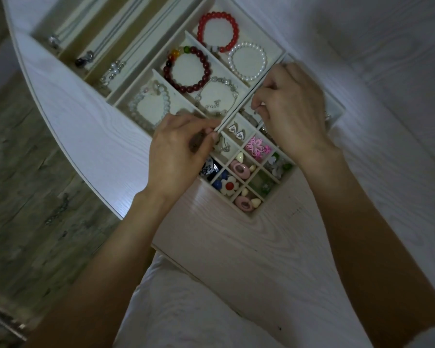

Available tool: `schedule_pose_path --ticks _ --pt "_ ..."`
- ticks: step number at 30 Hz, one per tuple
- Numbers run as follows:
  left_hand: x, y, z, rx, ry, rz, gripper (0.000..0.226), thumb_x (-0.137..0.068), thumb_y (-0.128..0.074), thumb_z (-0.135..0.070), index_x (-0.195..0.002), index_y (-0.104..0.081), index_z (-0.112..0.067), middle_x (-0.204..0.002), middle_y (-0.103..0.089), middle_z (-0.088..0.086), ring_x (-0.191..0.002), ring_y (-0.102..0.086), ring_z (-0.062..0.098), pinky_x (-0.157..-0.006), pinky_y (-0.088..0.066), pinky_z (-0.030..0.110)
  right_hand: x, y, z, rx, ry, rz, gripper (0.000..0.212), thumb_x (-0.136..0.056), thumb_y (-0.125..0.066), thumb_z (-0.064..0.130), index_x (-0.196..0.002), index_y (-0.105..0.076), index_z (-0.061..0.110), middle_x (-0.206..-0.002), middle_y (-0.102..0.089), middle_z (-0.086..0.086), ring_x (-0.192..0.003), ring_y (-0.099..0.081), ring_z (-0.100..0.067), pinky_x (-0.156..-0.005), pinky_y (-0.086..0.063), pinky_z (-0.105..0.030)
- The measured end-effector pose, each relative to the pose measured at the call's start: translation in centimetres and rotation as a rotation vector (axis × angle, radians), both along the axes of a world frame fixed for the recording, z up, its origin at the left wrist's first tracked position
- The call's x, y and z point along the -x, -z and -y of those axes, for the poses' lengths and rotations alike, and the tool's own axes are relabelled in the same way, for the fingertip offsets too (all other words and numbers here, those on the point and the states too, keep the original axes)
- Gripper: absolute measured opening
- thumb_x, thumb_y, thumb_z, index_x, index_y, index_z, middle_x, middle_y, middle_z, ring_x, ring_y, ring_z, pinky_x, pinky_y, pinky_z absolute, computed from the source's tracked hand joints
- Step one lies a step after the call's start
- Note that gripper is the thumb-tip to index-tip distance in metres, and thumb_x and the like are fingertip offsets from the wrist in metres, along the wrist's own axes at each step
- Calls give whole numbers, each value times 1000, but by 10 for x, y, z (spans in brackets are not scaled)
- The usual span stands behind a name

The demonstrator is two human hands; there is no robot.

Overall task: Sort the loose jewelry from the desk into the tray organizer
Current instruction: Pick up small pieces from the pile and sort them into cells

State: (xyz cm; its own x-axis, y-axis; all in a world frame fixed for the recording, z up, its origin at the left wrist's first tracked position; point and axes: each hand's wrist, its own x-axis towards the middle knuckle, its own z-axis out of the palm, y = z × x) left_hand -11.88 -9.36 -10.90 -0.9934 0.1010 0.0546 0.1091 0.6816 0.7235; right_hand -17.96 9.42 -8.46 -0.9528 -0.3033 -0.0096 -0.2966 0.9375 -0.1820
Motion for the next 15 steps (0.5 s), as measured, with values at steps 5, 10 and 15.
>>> schedule_pose_path --ticks 5,10,15 --pt "0 0 0 16 1 -8 21 -89 -66 -20 -109 -70 -19 -90 -66 -3 -87 -53 13 -79 -37 22 -2 -1 0 4 -49 -61 7 -76 -73 8 -81 -72 3 -88 -63 -13 -88 -56 -31 -75 -44 -36" --pt "0 0 0 8 -5 1 22 -89 -66 -20 -110 -70 -20 -90 -66 -3 -88 -52 14 -79 -38 22 -3 1 -1 37 -33 -52 5 -77 -73 10 -81 -73 7 -88 -62 -10 -89 -55 -30 -74 -39 -33" --pt "0 -1 0 13 3 0 23 -89 -65 -20 -111 -69 -19 -91 -66 -3 -89 -53 14 -81 -37 23 -4 3 1 79 -10 -62 6 -76 -74 9 -81 -73 6 -86 -62 -11 -86 -56 -31 -71 -36 -30"
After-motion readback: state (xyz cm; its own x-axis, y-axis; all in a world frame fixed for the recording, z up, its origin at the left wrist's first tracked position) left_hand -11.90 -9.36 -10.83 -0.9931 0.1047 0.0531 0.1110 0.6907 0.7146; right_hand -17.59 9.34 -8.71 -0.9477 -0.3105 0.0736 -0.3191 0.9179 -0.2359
